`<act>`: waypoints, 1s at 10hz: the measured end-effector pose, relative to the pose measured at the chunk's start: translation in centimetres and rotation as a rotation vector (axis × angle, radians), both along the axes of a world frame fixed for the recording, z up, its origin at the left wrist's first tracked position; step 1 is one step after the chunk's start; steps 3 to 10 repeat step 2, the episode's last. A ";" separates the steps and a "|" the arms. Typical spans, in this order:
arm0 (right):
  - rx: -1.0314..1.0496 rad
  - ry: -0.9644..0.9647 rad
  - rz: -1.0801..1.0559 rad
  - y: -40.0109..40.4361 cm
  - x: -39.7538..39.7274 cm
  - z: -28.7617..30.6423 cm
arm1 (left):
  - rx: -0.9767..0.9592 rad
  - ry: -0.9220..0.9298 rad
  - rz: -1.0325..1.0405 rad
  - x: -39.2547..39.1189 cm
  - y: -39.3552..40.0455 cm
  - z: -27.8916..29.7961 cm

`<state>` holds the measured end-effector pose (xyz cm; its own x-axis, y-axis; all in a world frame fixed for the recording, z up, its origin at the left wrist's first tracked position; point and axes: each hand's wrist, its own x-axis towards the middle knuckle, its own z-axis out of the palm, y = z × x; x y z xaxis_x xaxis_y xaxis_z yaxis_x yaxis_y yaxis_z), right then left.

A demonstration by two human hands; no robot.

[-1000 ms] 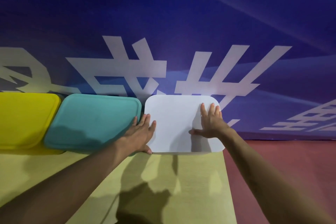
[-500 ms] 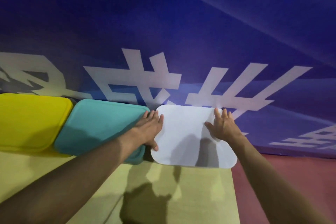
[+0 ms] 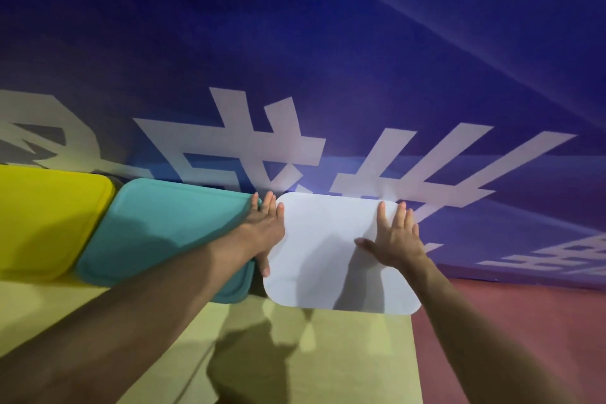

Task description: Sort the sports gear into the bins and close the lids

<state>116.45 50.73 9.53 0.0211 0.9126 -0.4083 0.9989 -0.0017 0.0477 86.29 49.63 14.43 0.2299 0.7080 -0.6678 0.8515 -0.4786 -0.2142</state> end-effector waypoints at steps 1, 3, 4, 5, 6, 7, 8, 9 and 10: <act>-0.006 -0.048 -0.029 -0.3 -0.6 1.0 | 0.040 -0.047 0.066 -0.4 -0.8 0.8; -0.022 -0.063 -0.059 -0.7 -2.1 2.2 | 0.052 -0.192 0.108 -0.8 -1.7 1.4; -0.022 -0.063 -0.059 -0.7 -2.1 2.2 | 0.052 -0.192 0.108 -0.8 -1.7 1.4; -0.022 -0.063 -0.059 -0.7 -2.1 2.2 | 0.052 -0.192 0.108 -0.8 -1.7 1.4; -0.022 -0.063 -0.059 -0.7 -2.1 2.2 | 0.052 -0.192 0.108 -0.8 -1.7 1.4; -0.022 -0.063 -0.059 -0.7 -2.1 2.2 | 0.052 -0.192 0.108 -0.8 -1.7 1.4; -0.022 -0.063 -0.059 -0.7 -2.1 2.2 | 0.052 -0.192 0.108 -0.8 -1.7 1.4; -0.022 -0.063 -0.059 -0.7 -2.1 2.2 | 0.052 -0.192 0.108 -0.8 -1.7 1.4; -0.022 -0.063 -0.059 -0.7 -2.1 2.2 | 0.052 -0.192 0.108 -0.8 -1.7 1.4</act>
